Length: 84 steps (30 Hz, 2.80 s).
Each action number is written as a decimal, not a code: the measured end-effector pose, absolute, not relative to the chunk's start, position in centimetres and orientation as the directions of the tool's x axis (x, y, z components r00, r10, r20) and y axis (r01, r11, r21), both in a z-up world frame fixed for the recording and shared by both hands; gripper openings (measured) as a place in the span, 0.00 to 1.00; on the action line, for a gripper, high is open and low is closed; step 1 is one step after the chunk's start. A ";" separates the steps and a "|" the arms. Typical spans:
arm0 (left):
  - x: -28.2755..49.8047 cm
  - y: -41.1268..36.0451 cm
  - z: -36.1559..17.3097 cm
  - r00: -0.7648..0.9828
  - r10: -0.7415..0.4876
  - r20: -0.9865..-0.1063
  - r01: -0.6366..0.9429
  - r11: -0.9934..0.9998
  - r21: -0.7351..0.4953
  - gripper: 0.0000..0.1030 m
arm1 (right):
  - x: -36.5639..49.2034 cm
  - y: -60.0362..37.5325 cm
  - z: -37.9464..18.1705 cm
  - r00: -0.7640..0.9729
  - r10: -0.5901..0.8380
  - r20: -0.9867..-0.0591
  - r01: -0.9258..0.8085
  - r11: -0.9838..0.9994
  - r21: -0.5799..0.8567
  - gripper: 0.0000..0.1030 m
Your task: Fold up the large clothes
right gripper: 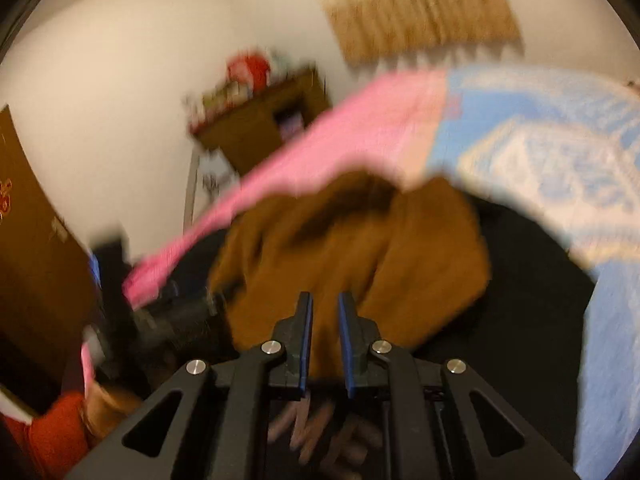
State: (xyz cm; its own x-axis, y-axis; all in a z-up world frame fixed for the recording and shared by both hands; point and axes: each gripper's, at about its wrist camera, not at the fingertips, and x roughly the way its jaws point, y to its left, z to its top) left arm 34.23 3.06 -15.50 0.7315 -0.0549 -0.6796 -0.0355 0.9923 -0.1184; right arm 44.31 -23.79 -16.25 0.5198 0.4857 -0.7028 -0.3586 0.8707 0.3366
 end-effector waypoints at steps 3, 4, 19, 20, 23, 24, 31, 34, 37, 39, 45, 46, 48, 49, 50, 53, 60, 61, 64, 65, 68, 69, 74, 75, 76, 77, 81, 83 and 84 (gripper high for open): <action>31.4 4.8 -13.8 0.723 -0.064 -0.688 -0.023 0.993 -0.116 0.64 | 44.1 -25.0 -18.8 0.512 0.492 -0.704 -0.299 0.871 0.390 0.13; 30.6 5.5 -13.4 0.722 -0.057 -0.690 -0.025 0.994 -0.108 0.69 | 43.8 -25.8 -18.7 0.497 0.505 -0.706 -0.261 0.863 0.433 0.13; 12.9 17.7 -8.3 0.836 -0.045 -0.546 0.041 0.999 -0.020 0.89 | 10.6 -40.9 4.4 0.898 0.348 -0.270 -0.302 0.932 0.199 0.15; 12.5 17.9 -8.2 0.832 -0.066 -0.551 0.059 0.998 -0.029 0.89 | 8.8 -42.0 5.4 0.900 0.372 -0.228 -0.324 0.919 0.223 0.20; 11.0 17.9 -8.5 0.817 -0.141 -0.559 0.123 0.990 -0.069 0.89 | 3.2 -44.5 7.6 0.884 0.463 -0.067 -0.424 0.854 0.302 0.79; 10.7 17.5 -8.7 0.810 -0.161 -0.564 0.145 0.987 -0.074 0.89 | 1.2 -45.1 7.9 0.877 0.480 -0.006 -0.455 0.836 0.307 0.89; 9.6 15.9 -12.7 0.753 -0.222 -0.620 0.200 0.974 -0.107 0.89 | 0.8 -43.1 2.6 0.876 0.448 -0.177 -0.383 0.871 0.307 0.92; 9.8 15.4 -14.6 0.722 -0.239 -0.649 0.209 0.970 -0.125 0.89 | 4.3 -41.1 -2.9 0.817 0.474 -0.328 -0.346 0.859 0.378 0.87; 9.6 15.4 -16.0 0.701 -0.243 -0.670 0.200 0.969 -0.143 0.89 | 7.7 -39.1 -8.5 0.756 0.459 -0.466 -0.293 0.874 0.387 0.69; 9.3 15.6 -16.7 0.696 -0.245 -0.675 0.198 0.969 -0.147 0.89 | 9.1 -38.4 -11.8 0.728 0.427 -0.536 -0.249 0.894 0.373 0.67; 9.2 15.8 -18.2 0.686 -0.274 -0.674 0.211 0.962 -0.176 0.89 | 9.1 -38.0 -17.6 0.653 0.382 -0.654 -0.159 0.913 0.375 0.67; 9.3 15.5 -18.3 0.674 -0.277 -0.685 0.221 0.960 -0.170 0.88 | 9.0 -37.7 -18.2 0.635 0.392 -0.665 -0.166 0.911 0.378 0.67; 9.0 15.1 -18.4 0.681 -0.266 -0.682 0.235 0.962 -0.140 0.88 | 9.2 -36.8 -19.1 0.606 0.380 -0.699 -0.179 0.921 0.346 0.67; 8.9 14.8 -18.3 0.683 -0.264 -0.681 0.243 0.961 -0.129 0.88 | 9.4 -36.6 -19.5 0.595 0.370 -0.713 -0.180 0.926 0.331 0.67; 8.8 14.7 -18.4 0.684 -0.266 -0.679 0.249 0.960 -0.125 0.88 | 9.6 -36.4 -19.8 0.582 0.360 -0.729 -0.177 0.931 0.319 0.67; 8.6 14.5 -18.2 0.682 -0.293 -0.670 0.276 0.952 -0.135 0.84 | 10.5 -36.2 -21.2 0.543 0.412 -0.732 -0.179 0.908 0.378 0.67; 8.1 14.6 -17.7 0.659 -0.341 -0.671 0.302 0.936 -0.180 0.57 | 12.2 -34.7 -23.7 0.466 0.501 -0.730 -0.210 0.864 0.458 0.37; 8.3 14.7 -17.7 0.638 -0.365 -0.678 0.303 0.929 -0.215 0.41 | 12.4 -35.0 -24.0 0.438 0.539 -0.719 -0.200 0.839 0.507 0.19; 8.8 14.8 -18.2 0.596 -0.393 -0.700 0.283 0.919 -0.275 0.28 | 12.3 -34.6 -24.2 0.395 0.561 -0.728 -0.209 0.826 0.523 0.13; 8.8 14.8 -18.1 0.599 -0.392 -0.698 0.285 0.919 -0.273 0.27 | 12.2 -34.6 -23.8 0.385 0.575 -0.722 -0.214 0.816 0.536 0.12; 8.8 14.7 -16.7 0.608 -0.421 -0.673 0.299 0.907 -0.298 0.25 | 12.3 -35.4 -21.9 0.384 0.665 -0.641 -0.224 0.741 0.634 0.10; 8.9 14.7 -15.9 0.610 -0.437 -0.661 0.306 0.899 -0.312 0.24 | 12.3 -35.6 -20.9 0.391 0.690 -0.609 -0.239 0.715 0.657 0.10; 11.6 14.3 -11.3 0.631 -0.476 -0.612 0.340 0.879 -0.333 0.23 | 14.7 -35.1 -15.1 0.428 0.748 -0.508 -0.346 0.655 0.672 0.09; 12.7 14.3 -10.5 0.635 -0.480 -0.605 0.332 0.877 -0.347 0.23 | 16.0 -35.0 -14.0 0.437 0.758 -0.485 -0.366 0.642 0.674 0.09; 14.4 14.6 -9.6 0.638 -0.490 -0.594 0.317 0.870 -0.378 0.23 | 16.9 -35.0 -13.3 0.445 0.761 -0.472 -0.375 0.636 0.674 0.09; 15.3 14.8 -9.2 0.639 -0.498 -0.586 0.308 0.864 -0.398 0.22 | 18.0 -34.9 -12.6 0.459 0.761 -0.459 -0.381 0.635 0.672 0.09; 22.0 14.8 -8.1 0.661 -0.481 -0.577 0.248 0.865 -0.437 0.22 | 23.9 -36.5 -11.7 0.558 0.726 -0.402 -0.316 0.634 0.706 0.09; 24.8 14.6 -8.5 0.660 -0.444 -0.606 0.197 0.881 -0.430 0.24 | 26.5 -37.1 -12.5 0.604 0.682 -0.412 -0.252 0.654 0.713 0.09; 26.6 14.7 -8.7 0.655 -0.416 -0.631 0.163 0.893 -0.420 0.29 | 27.8 -37.5 -13.4 0.624 0.656 -0.424 -0.205 0.661 0.722 0.09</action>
State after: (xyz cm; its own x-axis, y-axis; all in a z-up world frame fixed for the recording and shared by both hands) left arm 26.64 14.70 -8.67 0.6554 -0.4158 -0.6305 0.1628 0.8930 -0.4197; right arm 27.83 -37.47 -13.45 0.6239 0.6565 -0.4241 -0.2053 0.6612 0.7216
